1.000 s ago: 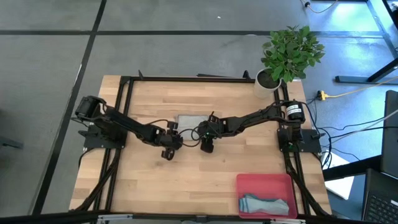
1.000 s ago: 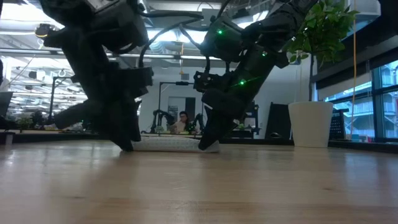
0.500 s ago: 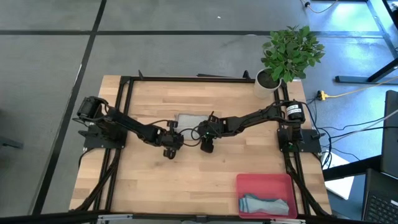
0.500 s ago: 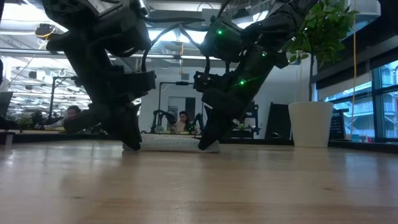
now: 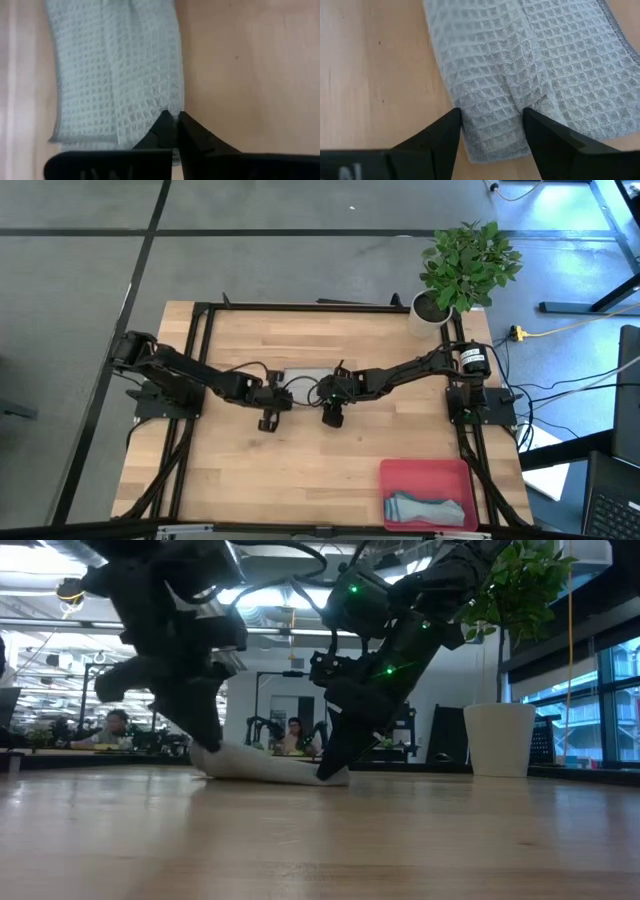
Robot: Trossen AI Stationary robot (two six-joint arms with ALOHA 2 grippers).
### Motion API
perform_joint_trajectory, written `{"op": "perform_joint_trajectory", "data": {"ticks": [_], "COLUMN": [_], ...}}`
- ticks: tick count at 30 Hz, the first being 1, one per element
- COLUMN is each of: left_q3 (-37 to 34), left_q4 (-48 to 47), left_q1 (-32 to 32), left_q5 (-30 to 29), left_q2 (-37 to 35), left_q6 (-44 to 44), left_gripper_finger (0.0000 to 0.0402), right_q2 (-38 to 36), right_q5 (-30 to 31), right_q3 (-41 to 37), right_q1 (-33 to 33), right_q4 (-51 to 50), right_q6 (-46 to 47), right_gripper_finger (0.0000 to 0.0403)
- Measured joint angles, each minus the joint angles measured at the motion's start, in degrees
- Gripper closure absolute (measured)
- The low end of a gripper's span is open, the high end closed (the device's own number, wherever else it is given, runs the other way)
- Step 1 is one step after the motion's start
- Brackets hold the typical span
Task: Roll microfiber towels into tight, uniform cylinder then place into a basket
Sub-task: Roll the gray towel
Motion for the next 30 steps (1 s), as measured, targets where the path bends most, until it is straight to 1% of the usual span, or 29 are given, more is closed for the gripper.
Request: {"op": "perform_joint_trajectory", "data": {"ticks": [6, 10, 17, 24, 27, 30], "left_q3": [3.1, 4.0, 4.3, 4.3, 4.3, 4.3], "left_q4": [-3.2, -3.2, -3.1, 0.0, 2.2, 4.8], "left_q1": [4.3, 7.9, 13.6, 16.4, 17.0, 17.4], "left_q5": [0.7, 3.1, 3.1, 3.9, 5.7, 5.4], "left_q2": [-0.3, -0.2, 0.3, 0.3, 1.9, 3.6], "left_q6": [0.0, 0.3, 0.3, 2.5, 4.6, 6.1], "left_gripper_finger": [0.0401, 0.0401, 0.0401, 0.0401, 0.0401, 0.0401], "right_q2": [0.0, 0.0, 0.0, 0.0, 0.0, 0.1], "right_q5": [0.0, 0.0, 0.0, 0.1, 0.1, 0.1], "right_q3": [0.0, 0.0, 0.0, 0.0, 0.0, 0.0], "right_q1": [0.0, 0.0, 0.0, 0.0, 0.0, 0.0], "right_q4": [0.1, 0.1, 0.1, 0.1, 0.1, 0.1], "right_q6": [0.0, 0.0, -0.2, -0.2, -0.2, -0.2], "right_gripper_finger": [0.0185, 0.0185, 0.0185, 0.0185, 0.0185, 0.0185]}}
